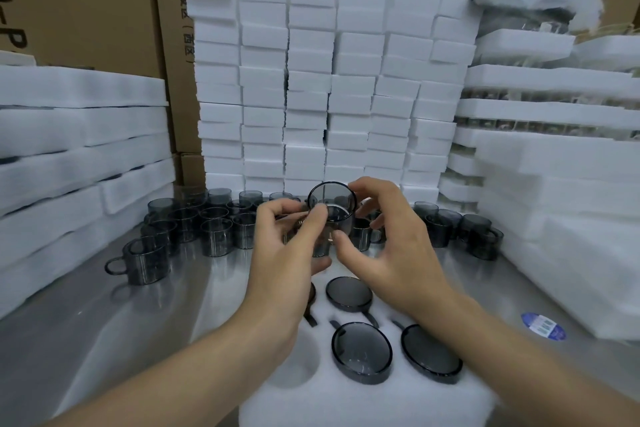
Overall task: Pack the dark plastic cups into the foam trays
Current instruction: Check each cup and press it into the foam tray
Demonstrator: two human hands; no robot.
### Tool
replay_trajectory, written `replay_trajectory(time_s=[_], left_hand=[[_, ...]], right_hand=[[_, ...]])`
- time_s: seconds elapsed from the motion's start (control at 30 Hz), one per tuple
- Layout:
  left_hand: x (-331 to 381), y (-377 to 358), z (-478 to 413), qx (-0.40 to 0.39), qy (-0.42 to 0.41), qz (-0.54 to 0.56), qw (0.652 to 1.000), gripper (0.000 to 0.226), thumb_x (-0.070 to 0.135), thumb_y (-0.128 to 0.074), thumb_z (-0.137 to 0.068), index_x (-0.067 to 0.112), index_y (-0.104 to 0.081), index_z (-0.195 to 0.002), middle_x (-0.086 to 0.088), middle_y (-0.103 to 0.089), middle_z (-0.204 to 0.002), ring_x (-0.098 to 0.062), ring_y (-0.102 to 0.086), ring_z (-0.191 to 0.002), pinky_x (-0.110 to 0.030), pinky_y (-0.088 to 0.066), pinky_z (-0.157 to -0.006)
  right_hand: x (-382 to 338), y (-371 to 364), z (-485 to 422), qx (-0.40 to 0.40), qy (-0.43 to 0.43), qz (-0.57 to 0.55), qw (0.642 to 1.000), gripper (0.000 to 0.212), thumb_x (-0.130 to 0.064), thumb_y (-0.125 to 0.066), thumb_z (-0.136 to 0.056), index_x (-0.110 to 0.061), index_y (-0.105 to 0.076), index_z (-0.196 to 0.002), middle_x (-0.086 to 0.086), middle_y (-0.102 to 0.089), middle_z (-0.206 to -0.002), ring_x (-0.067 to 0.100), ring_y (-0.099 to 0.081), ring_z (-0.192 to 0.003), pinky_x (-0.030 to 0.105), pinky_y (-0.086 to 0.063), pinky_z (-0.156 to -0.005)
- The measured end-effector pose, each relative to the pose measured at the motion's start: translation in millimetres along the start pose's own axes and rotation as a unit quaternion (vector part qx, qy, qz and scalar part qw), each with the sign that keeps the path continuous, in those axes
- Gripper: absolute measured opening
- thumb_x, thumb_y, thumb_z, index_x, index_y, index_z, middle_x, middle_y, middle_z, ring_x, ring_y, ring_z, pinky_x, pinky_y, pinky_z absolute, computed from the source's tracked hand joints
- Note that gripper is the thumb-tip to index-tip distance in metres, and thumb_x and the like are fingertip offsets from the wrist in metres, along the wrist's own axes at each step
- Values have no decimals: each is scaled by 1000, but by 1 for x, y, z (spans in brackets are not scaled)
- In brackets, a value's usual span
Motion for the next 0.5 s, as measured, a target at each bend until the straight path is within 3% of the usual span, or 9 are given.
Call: replay_trajectory(time_s=[0.1, 0.2, 0.27, 0.37, 0.43, 0.5], left_hand=[[0, -2, 1, -25, -15, -28, 999, 52, 27, -84, -92, 49, -59, -131, 18, -66, -129, -14, -79, -99, -37, -63, -88], [0, -6, 2, -49, -18, -59, 997, 53, 21, -82, -94, 54, -64, -131, 32, -70, -112, -22, -80, -96, -42, -63, -93], [0, -6, 1, -50, -16, -48, 997, 47, 16, -77, -96, 48, -68, -130, 23, -71, -118, -24, -80, -96, -44, -63, -91], [4, -9, 2, -57, -15, -15, 998, 33, 18, -70, -93, 36, -73, -121, 2, -71, -130, -24, -81, -98, -42, -63, -86], [7, -10, 5, -61, -18, -18, 998, 32, 24, -66, -86, 33, -74, -116, -3, -69, -131, -24, -81, -97, -44, -64, -89], [9, -11, 7, -65, -25, -31, 997, 33, 27, -63, -82, 32, -75, -112, -5, -62, -136, -23, -79, -101, -44, -65, -92]], right_hand=[[2, 2, 0, 14, -3, -1, 1000, 44, -33, -70, -94, -36, -52, -133, -20, -60, -117, 11, -65, -104, 23, -52, -84], [8, 0, -1, -1, -26, -32, 999, 32, -20, -70, -97, -31, -60, -126, -18, -65, -111, 11, -69, -102, 27, -55, -83], [10, -4, -1, -24, -40, -46, 998, 30, -17, -70, -97, -29, -64, -124, -16, -68, -113, 11, -70, -103, 30, -56, -85], [7, -5, -1, -42, -39, -62, 996, 26, -34, -66, -100, -33, -63, -126, -16, -69, -117, 12, -69, -111, 33, -57, -90], [4, -6, -1, -53, -41, -72, 995, 32, -46, -67, -99, -36, -59, -128, -16, -68, -120, 12, -68, -115, 34, -56, -94], [4, -8, 0, -55, -45, -73, 995, 38, -45, -73, -96, -37, -56, -129, -15, -68, -121, 12, -68, -116, 36, -56, -96]])
Point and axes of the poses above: each hand's wrist, its own z-axis away from the middle knuckle, its own y-axis out of the back of the hand, x = y × z, the point moved 8 cm from there along -z, towards the middle knuckle
